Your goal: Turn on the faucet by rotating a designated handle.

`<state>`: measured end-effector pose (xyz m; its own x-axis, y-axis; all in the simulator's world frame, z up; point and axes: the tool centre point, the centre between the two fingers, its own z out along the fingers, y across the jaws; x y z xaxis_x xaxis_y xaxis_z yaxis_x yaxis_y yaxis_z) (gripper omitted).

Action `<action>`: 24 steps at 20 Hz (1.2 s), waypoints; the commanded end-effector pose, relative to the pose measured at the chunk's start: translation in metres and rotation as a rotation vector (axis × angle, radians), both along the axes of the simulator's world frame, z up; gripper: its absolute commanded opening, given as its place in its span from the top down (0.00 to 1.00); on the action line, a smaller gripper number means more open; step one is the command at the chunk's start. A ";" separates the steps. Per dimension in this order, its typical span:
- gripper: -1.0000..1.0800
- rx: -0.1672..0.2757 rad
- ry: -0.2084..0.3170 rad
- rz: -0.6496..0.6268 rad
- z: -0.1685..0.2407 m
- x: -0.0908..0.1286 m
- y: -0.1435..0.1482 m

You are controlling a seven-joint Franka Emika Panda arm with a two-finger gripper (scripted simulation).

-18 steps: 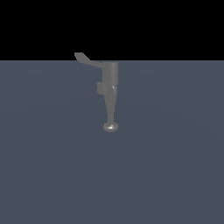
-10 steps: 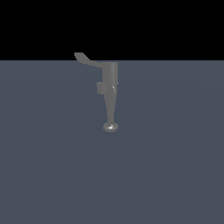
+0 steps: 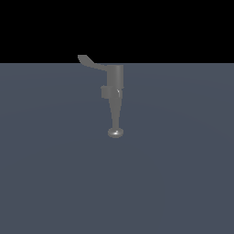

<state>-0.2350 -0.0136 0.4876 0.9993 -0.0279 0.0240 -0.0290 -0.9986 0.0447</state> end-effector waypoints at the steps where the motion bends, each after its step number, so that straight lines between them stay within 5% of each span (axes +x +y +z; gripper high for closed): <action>1: 1.00 0.002 0.000 -0.014 0.000 0.003 0.000; 11: 1.00 0.026 -0.003 -0.141 -0.002 0.030 0.006; 24: 1.00 0.068 0.002 -0.433 -0.015 0.090 0.020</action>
<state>-0.1527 0.0040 0.4743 0.9108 -0.4128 0.0088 -0.4126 -0.9108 -0.0164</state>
